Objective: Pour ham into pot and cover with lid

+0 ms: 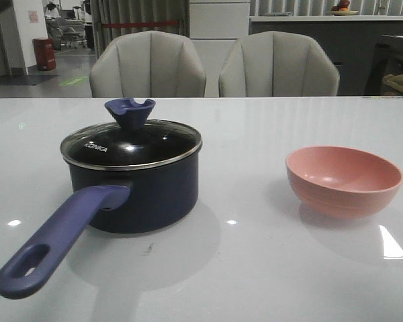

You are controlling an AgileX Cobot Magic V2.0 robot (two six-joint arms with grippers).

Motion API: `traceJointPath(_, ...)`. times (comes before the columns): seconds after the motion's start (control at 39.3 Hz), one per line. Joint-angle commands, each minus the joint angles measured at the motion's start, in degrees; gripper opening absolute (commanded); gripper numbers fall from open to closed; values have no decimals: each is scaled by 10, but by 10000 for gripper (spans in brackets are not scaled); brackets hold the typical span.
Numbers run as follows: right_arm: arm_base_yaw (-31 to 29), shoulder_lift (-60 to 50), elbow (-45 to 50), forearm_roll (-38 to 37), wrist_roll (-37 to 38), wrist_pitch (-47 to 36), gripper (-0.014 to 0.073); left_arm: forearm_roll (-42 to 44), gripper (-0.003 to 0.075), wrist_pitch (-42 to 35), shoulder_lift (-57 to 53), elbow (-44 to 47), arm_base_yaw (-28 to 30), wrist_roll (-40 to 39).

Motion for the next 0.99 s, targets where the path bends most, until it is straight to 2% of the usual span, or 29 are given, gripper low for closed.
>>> traceJointPath(0.0,2,3,-17,1,-5,-41,147,-5,551,-92,-84,56,21,5)
traceJointPath(0.33,2,3,-17,1,-5,-41,147,-21,551,-314,-309,273,25,5)
traceJointPath(0.61,2,3,-17,1,-5,-41,147,-46,551,-439,-493,432,25,5)
traceJointPath(0.81,2,3,-17,1,-5,-41,147,-50,548,-543,-587,556,23,5)
traceJointPath(0.92,2,3,-17,1,-5,-41,147,-52,505,-599,-621,616,20,5)
traceJointPath(0.97,2,3,-17,1,-5,-41,147,-52,442,-627,-631,639,20,5)
